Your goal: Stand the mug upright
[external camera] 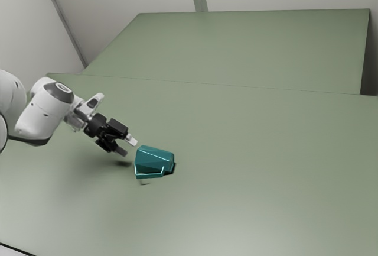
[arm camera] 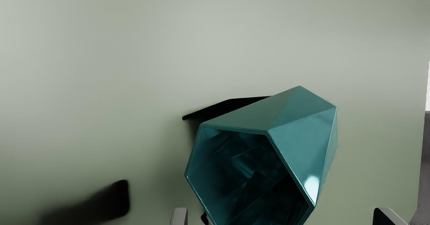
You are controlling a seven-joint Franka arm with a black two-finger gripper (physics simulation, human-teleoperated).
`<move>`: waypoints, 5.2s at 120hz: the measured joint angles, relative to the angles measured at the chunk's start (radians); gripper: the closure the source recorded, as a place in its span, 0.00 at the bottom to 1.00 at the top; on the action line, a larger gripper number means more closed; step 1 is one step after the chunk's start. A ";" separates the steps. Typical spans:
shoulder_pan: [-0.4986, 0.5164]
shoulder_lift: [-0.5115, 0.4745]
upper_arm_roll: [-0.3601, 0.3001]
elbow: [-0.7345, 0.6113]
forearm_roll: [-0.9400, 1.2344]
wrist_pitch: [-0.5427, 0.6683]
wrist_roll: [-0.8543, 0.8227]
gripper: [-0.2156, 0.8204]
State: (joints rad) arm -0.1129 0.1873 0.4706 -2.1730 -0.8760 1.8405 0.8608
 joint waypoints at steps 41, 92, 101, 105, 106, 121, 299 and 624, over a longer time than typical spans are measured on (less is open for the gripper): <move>-0.016 -0.007 -0.022 -0.034 -0.034 -0.006 0.012 0.21; -0.028 -0.005 -0.053 -0.047 -0.069 0.001 0.003 0.21; -0.029 -0.005 -0.054 -0.061 -0.084 0.002 0.001 0.22; -0.029 -0.005 -0.055 -0.064 -0.089 0.002 0.000 0.23; -0.029 -0.005 -0.055 -0.065 -0.090 0.002 0.000 0.23; -0.029 -0.005 -0.055 -0.072 -0.105 0.003 -0.002 0.31; -0.057 -0.092 -0.159 0.103 0.143 0.086 -0.045 0.96; -0.117 -0.063 -0.276 0.058 0.955 0.249 -0.381 0.63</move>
State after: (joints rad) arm -0.2302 0.1246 0.1946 -2.1149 0.0794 2.0895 0.4799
